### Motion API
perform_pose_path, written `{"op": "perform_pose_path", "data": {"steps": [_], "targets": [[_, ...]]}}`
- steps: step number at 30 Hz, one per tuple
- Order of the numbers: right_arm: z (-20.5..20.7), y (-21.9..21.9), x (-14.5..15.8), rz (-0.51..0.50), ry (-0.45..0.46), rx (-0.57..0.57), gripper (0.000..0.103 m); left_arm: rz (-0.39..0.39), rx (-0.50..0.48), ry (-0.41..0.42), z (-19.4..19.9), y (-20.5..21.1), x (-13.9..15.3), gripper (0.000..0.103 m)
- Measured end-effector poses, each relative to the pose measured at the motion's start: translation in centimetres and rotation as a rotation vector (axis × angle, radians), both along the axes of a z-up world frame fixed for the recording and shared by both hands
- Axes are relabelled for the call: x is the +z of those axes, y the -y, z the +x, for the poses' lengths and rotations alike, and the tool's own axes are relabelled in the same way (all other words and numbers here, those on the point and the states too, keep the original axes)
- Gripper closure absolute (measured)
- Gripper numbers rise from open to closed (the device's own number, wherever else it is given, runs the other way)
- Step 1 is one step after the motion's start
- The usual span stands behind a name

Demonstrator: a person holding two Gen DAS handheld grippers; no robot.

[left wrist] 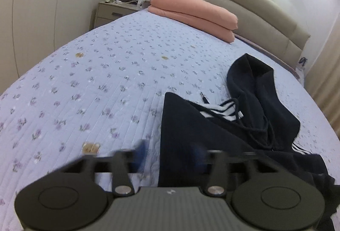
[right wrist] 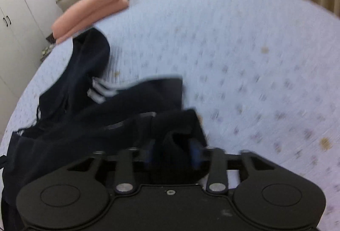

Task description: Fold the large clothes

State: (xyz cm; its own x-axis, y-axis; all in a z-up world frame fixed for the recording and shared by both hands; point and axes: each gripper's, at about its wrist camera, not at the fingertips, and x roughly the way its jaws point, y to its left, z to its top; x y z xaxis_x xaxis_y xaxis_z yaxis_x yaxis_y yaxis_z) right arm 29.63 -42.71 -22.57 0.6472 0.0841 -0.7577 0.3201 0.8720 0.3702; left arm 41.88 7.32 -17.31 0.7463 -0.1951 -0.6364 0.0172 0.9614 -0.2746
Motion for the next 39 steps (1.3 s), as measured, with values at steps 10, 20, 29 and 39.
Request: {"op": "perform_pose_path", "data": {"steps": [10,20,29,39], "targets": [[2.0,-0.8,-0.1,-0.132,-0.014,0.03,0.024,0.148,-0.058,-0.047,5.9,4.4,-1.7,0.082],[-1.0,-2.6,3.7,-0.149,0.355,0.145,0.097,-0.22,0.01,-0.003,5.2,-2.4,-2.6,0.095],[1.8,0.9,-3.9,-0.035,0.021,0.012,0.083,-0.322,0.036,-0.035,4.6,-4.9,-3.9,0.082],[-1.8,-3.4,4.4,-0.22,0.126,0.122,0.07,-0.147,-0.069,0.114,-2.2,-1.8,3.9,0.08]]}}
